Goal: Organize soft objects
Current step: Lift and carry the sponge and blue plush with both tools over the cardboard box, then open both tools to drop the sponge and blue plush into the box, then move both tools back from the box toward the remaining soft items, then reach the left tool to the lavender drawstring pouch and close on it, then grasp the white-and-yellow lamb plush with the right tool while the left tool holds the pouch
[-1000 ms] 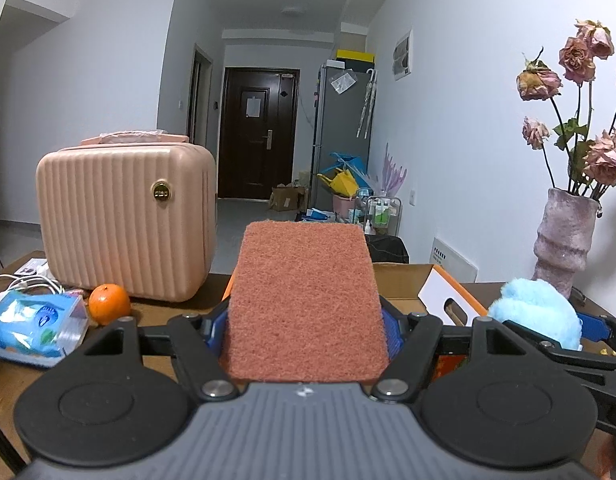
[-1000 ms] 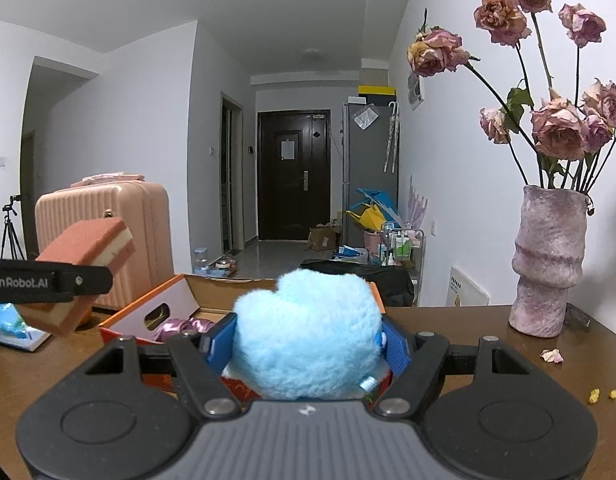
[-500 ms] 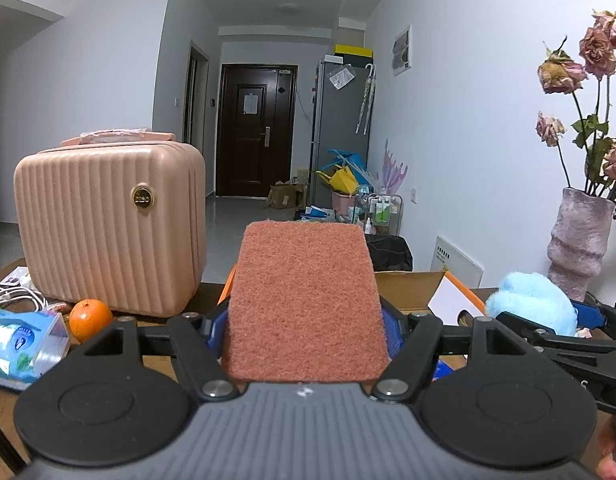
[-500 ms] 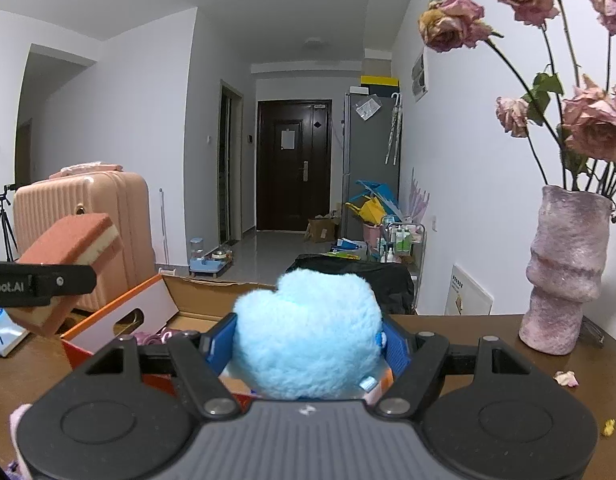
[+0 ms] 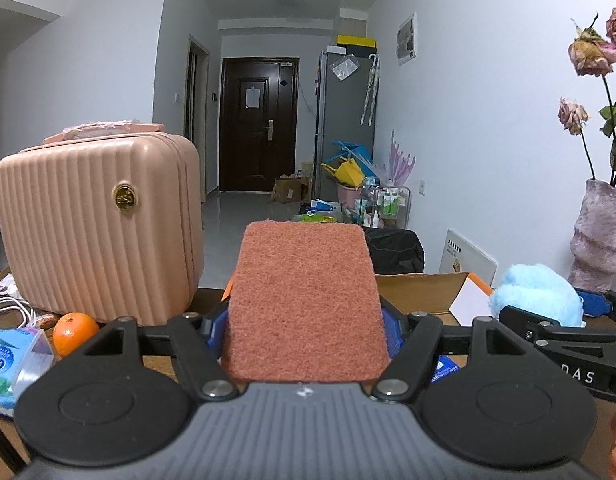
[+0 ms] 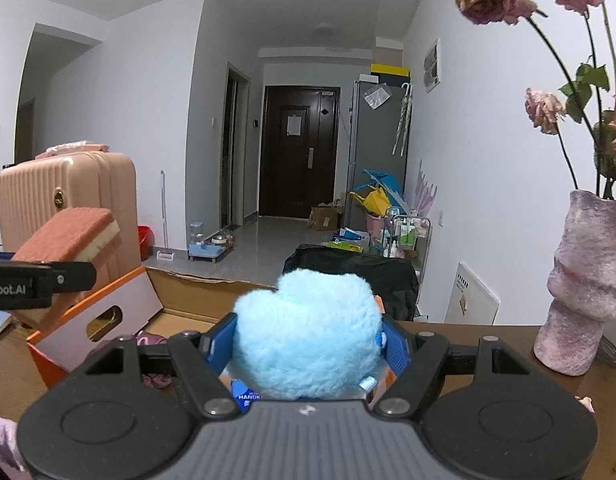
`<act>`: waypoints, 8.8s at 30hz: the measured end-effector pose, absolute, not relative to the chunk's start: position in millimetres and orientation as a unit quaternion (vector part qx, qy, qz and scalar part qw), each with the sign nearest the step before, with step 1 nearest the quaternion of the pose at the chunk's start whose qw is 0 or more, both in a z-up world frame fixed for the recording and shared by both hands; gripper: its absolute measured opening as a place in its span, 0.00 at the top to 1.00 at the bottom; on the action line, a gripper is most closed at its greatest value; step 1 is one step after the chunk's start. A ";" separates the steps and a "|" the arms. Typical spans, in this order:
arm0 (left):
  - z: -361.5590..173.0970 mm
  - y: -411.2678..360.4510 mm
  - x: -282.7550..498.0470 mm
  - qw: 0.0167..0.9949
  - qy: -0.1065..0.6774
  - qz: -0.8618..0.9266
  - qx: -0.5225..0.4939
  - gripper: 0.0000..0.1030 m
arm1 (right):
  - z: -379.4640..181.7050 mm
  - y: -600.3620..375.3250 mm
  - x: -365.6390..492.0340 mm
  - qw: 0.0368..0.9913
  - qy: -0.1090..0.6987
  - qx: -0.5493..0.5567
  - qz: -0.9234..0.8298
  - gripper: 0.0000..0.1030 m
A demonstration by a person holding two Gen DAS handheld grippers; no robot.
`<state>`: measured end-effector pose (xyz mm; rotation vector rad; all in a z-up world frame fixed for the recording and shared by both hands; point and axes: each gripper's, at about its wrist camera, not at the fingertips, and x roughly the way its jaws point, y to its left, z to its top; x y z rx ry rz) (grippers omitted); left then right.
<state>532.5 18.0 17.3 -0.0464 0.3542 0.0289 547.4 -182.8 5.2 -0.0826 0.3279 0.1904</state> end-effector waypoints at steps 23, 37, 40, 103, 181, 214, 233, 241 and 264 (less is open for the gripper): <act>-8.7 13.6 592.3 0.974 0.225 0.019 -0.006 0.32 | -22.9 -174.8 591.9 0.971 0.212 -0.049 0.098 0.30; -12.1 17.3 586.9 0.975 0.221 0.018 -0.009 0.12 | -25.1 -180.7 595.7 0.972 0.214 -0.034 0.095 0.17; -11.8 18.5 585.0 0.975 0.218 0.028 -0.014 0.00 | -25.7 -182.4 595.4 0.972 0.212 -0.029 0.093 0.07; 0.6 30.0 505.5 0.976 0.208 0.047 -0.045 0.00 | -21.8 -203.5 513.6 0.977 0.204 -0.007 0.062 0.02; -43.9 -15.4 296.1 0.964 0.264 0.042 0.013 0.00 | -32.3 -220.3 291.6 0.977 0.194 -0.012 0.087 0.00; -76.5 -23.3 342.4 0.933 0.358 0.039 -0.004 0.11 | -38.8 -223.7 299.9 0.974 0.215 -0.005 0.071 0.00; -56.5 -28.4 319.1 0.952 0.305 -0.012 0.005 0.61 | -41.5 -222.8 301.8 0.973 0.218 -0.008 0.070 0.00; -36.1 -26.9 292.3 0.970 0.241 -0.032 0.003 0.61 | -44.1 -221.7 304.9 0.972 0.223 -0.011 0.070 0.00; -27.8 13.5 295.7 0.977 0.214 -0.002 -0.016 0.61 | -56.8 -196.3 337.5 0.967 0.233 -0.019 0.102 0.01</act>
